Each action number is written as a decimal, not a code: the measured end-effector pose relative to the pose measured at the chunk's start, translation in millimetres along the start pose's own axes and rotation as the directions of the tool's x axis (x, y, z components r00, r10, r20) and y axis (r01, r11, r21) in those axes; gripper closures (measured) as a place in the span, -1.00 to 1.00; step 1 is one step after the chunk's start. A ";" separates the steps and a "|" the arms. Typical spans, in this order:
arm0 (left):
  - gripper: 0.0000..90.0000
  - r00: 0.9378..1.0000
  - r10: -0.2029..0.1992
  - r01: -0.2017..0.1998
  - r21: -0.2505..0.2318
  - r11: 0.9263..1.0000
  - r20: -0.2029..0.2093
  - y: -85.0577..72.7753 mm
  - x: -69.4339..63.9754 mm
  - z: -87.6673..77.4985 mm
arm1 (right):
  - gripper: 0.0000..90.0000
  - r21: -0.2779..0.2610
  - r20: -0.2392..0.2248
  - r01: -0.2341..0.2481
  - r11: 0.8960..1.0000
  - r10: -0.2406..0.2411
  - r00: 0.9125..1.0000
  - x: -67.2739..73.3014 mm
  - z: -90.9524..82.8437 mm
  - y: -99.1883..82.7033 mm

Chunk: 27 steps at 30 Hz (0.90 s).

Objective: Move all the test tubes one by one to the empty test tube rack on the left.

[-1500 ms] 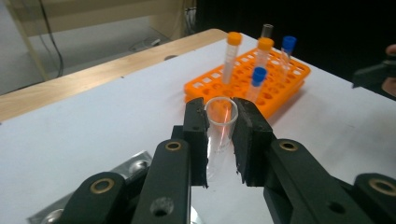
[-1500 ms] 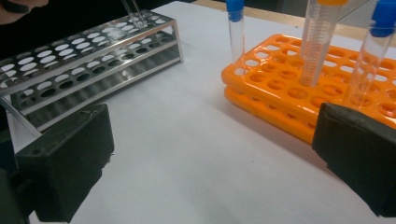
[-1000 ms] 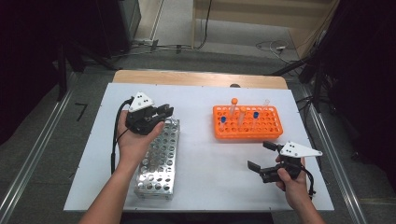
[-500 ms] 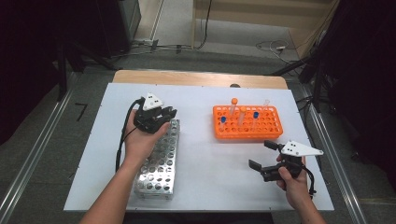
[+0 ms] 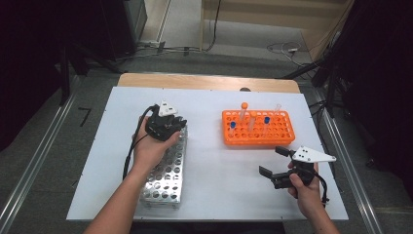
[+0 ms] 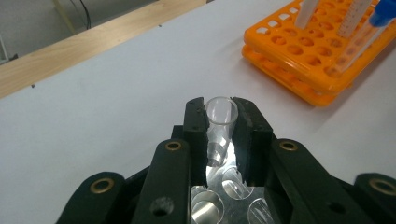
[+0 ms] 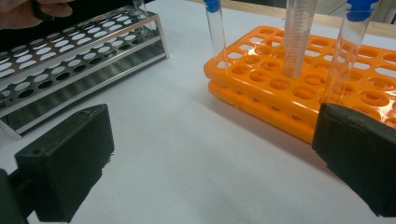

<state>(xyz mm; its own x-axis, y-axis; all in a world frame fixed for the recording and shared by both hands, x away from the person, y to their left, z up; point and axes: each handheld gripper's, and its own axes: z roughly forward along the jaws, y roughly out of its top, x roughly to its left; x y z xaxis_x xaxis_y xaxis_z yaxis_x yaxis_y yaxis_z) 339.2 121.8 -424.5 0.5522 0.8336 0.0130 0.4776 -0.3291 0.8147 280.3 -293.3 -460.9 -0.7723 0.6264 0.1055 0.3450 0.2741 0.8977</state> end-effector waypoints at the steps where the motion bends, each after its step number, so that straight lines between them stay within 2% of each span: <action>1: 0.71 1.000 -0.001 0.001 0.008 1.000 -0.002 -0.9 0.6 0.9 | -1.00 -0.001 0.000 -0.001 1.000 0.001 1.000 0.0 0.0 0.1; 5: 0.70 1.000 -0.020 0.020 -0.001 1.000 -0.005 -4.4 2.6 2.1 | -1.00 0.001 0.003 -0.003 1.000 0.003 1.000 -0.7 0.2 -0.2; 9: 0.62 0.998 -0.068 0.069 -0.035 0.997 0.018 -6.8 5.9 -0.6 | -1.00 0.000 0.001 -0.006 1.000 0.006 1.000 -1.5 0.7 -0.1; 12: 0.26 0.995 -0.097 0.098 -0.074 0.992 0.023 -6.9 6.8 -5.9 | -1.00 0.001 0.005 -0.010 1.000 0.010 1.000 -1.7 0.8 0.1; 17: -0.27 0.988 -0.132 0.143 -0.146 0.979 0.079 -11.9 6.0 -19.5 | -1.00 -0.003 0.013 -0.012 1.000 0.012 1.000 -3.9 1.0 0.7; 20: -0.47 0.986 -0.136 0.152 -0.182 0.972 0.097 -19.2 4.4 -28.2 | -1.00 -0.005 0.026 -0.010 1.000 0.011 1.000 -5.9 0.9 1.9; 22: -0.69 0.983 -0.146 0.166 -0.199 0.966 0.112 -23.9 3.5 -34.0 | -1.00 -0.008 0.030 -0.014 1.000 0.015 0.999 -7.3 0.6 2.7; 27: -0.94 0.977 -0.149 0.182 -0.241 0.953 0.151 -35.5 -0.3 -49.1 | -1.00 -0.018 0.056 -0.020 1.000 0.021 0.998 -11.6 -0.9 5.8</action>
<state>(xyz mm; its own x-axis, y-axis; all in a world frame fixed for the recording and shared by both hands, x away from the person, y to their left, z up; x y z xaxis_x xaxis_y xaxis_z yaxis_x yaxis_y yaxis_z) 288.4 155.0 -425.0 0.5717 0.7968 -0.1958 0.3914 -0.0551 0.9186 290.8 -299.7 -456.6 -0.7336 0.6722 0.1001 0.3508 0.2483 0.9029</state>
